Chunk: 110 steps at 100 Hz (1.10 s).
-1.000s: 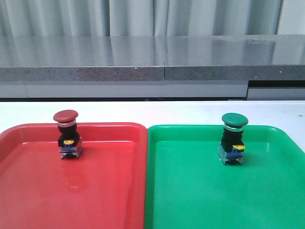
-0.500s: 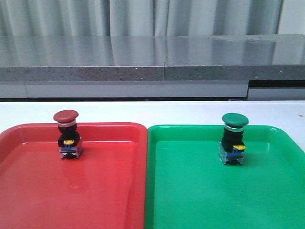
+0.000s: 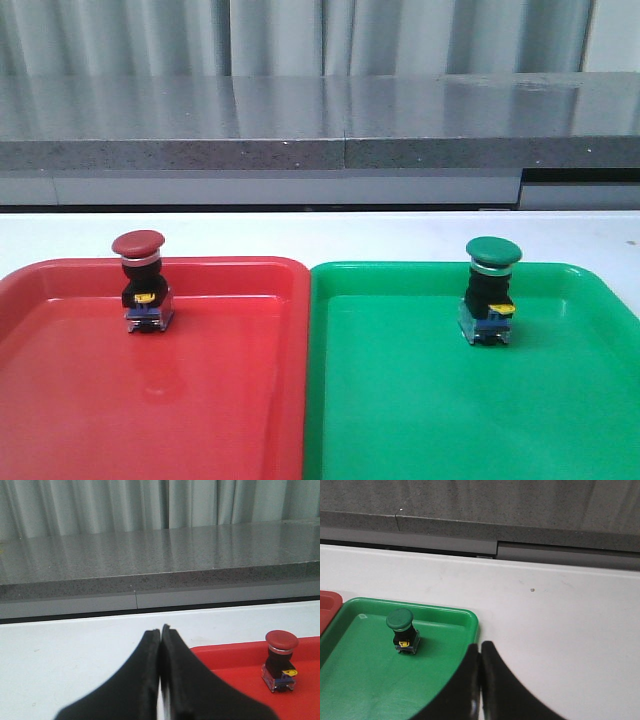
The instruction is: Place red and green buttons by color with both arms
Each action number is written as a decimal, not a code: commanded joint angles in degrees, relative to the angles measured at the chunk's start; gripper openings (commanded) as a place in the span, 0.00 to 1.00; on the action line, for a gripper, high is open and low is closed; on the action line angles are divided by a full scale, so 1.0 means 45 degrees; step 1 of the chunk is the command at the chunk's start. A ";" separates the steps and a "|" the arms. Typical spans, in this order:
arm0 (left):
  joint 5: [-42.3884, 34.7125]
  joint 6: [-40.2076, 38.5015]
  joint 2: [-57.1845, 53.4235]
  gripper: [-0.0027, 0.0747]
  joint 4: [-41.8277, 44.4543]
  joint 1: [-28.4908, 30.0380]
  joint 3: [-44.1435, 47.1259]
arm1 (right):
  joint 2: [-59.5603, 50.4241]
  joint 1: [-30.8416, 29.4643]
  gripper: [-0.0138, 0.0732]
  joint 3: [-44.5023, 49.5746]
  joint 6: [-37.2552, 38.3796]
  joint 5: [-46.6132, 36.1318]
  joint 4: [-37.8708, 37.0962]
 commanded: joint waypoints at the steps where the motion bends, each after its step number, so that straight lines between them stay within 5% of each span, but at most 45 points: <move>1: -0.1041 -0.0162 -0.0384 0.01 -0.0030 0.0037 0.0523 | 0.0104 -0.0064 0.08 -0.0290 0.0013 -0.0999 -0.0361; 42: -0.1041 -0.0162 -0.0384 0.01 -0.0030 0.0037 0.0523 | 0.0104 -0.0064 0.08 -0.0285 -0.0004 -0.1074 -0.0379; 66: -0.1041 -0.0162 -0.0384 0.01 -0.0030 0.0037 0.0523 | -0.0234 -0.0211 0.08 0.0691 -0.0479 -0.3871 -0.0307; 94: -0.1041 -0.0162 -0.0384 0.01 -0.0030 0.0037 0.0523 | -0.2272 -0.2301 0.08 0.3759 -0.3660 -0.7050 0.3363; 110: -0.1041 -0.0162 -0.0384 0.01 -0.0030 0.0037 0.0523 | -0.3373 -0.3006 0.08 0.5232 -0.3893 -0.7594 0.3974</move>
